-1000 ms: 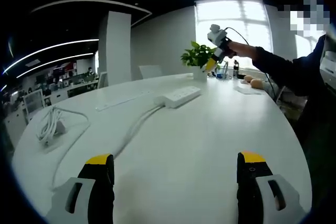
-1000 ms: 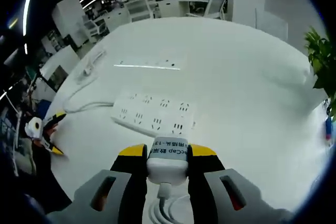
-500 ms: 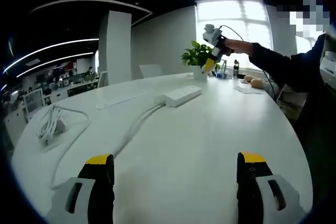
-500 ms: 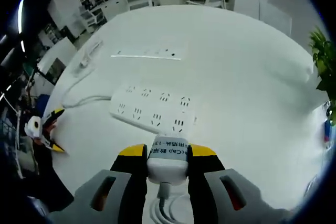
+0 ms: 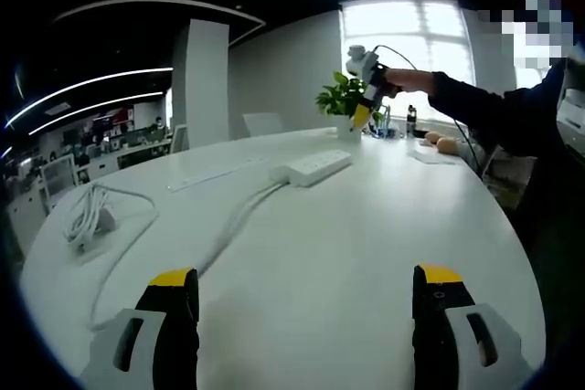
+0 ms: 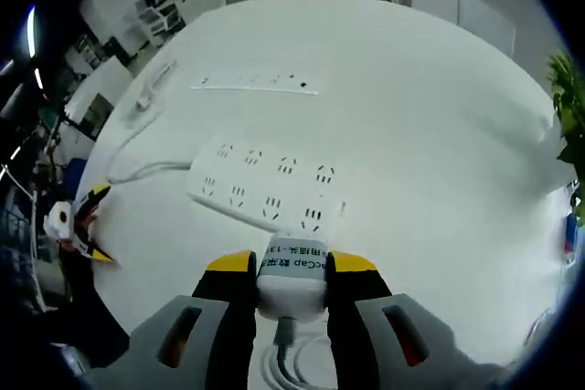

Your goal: Straighten the power strip on the desk, plug the charger into it

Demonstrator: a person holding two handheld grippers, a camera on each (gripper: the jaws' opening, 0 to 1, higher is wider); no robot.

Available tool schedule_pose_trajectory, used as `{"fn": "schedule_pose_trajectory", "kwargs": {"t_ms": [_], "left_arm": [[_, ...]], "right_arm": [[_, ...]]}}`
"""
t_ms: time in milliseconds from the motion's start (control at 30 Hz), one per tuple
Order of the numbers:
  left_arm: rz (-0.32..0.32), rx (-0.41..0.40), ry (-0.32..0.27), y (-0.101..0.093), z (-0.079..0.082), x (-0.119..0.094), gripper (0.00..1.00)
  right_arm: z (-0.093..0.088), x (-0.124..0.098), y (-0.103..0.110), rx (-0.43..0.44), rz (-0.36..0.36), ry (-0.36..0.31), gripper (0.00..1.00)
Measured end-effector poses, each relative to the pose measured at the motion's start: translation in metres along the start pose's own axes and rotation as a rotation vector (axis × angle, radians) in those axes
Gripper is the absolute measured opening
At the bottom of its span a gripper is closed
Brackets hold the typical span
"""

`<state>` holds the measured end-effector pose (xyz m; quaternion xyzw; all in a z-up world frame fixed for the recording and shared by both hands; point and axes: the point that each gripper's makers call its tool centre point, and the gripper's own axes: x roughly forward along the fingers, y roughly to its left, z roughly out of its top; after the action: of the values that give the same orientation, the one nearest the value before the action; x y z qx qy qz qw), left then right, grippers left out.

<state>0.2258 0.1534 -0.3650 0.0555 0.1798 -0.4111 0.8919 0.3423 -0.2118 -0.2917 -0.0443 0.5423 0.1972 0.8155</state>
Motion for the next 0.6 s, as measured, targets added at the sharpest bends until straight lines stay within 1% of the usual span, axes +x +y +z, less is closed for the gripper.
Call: {"fn": "schedule_pose_trajectory", "kwargs": {"t_ms": [100,233,367,567,600], "left_arm": [[0.000,-0.002,-0.001,0.000,0.000,0.000,0.99],[0.001,-0.001,0.003,0.000,-0.001,0.001,0.99],[0.001,0.000,0.007,-0.001,-0.002,0.002,0.99],[-0.001,0.002,0.009,-0.002,-0.002,0.002,0.99],[0.001,0.002,0.010,-0.001,-0.003,0.002,0.99]], "right_arm": [[0.003,-0.001,0.000,-0.001,0.006,-0.001,0.28],[0.001,0.002,0.003,-0.011,0.007,0.020,0.28],[-0.001,0.007,0.004,-0.021,-0.007,0.036,0.28],[-0.001,0.013,0.002,-0.013,-0.009,0.054,0.28],[0.001,0.016,0.000,0.000,-0.005,0.053,0.28]]}}
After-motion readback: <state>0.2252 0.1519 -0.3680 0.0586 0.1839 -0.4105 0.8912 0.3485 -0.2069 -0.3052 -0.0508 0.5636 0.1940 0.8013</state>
